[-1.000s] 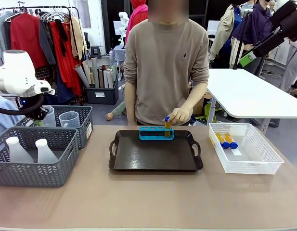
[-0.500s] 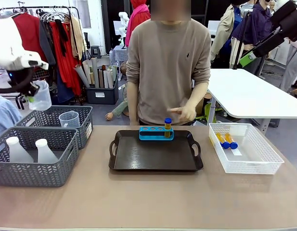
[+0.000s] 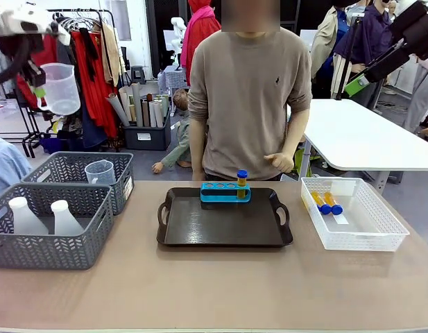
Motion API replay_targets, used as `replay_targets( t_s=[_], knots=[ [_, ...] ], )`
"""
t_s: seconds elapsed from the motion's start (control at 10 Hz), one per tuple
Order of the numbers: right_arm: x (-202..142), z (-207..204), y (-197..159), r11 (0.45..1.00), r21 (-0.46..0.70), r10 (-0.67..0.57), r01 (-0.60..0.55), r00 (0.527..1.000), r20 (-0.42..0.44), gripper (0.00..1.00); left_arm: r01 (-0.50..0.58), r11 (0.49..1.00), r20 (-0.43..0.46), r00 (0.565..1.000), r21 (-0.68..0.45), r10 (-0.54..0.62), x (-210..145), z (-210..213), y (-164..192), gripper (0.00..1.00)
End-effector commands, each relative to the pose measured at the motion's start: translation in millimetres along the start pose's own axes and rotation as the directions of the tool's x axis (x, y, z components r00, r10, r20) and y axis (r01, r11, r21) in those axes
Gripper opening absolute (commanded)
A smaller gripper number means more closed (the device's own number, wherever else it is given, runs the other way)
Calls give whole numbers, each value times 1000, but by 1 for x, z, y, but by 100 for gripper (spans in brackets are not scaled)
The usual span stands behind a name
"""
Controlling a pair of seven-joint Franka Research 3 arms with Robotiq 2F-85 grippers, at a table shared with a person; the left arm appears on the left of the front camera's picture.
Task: Prepare the laboratory tools.
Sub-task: Pick up one Large Measuring Cup and place it on the Handle tray.
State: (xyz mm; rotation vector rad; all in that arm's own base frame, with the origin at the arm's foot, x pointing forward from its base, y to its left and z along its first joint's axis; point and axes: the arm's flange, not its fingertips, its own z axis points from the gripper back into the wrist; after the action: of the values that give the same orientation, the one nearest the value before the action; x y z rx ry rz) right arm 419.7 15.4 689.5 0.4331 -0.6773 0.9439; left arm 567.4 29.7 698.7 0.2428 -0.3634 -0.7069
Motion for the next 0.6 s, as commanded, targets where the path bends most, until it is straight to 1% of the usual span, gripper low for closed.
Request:
replay_targets(
  t_s=[0.0,0.1,0.2,0.3,0.4,0.5],
  knots=[
    [1,1,1,1000,2,4,-4,1000,4,100,135,990,20,991,-52,-134,0,33,-4,0],
    [1,1,1,1000,2,4,-4,1000,4,100,192,980,34,981,-57,-190,0,51,-8,0],
    [1,1,1,1000,2,4,-4,1000,4,100,215,975,57,976,-62,-212,-3,67,-11,0],
    [1,1,1,1000,2,4,-4,1000,4,100,210,976,65,976,-62,-206,-5,78,-13,0],
    [1,1,1,1000,2,4,-4,1000,4,100,188,980,48,982,-72,-185,-7,78,-10,0],
    [1,1,1,1000,2,4,-4,1000,4,100,200,979,47,979,-46,-198,1,74,-21,0]
  ],
)
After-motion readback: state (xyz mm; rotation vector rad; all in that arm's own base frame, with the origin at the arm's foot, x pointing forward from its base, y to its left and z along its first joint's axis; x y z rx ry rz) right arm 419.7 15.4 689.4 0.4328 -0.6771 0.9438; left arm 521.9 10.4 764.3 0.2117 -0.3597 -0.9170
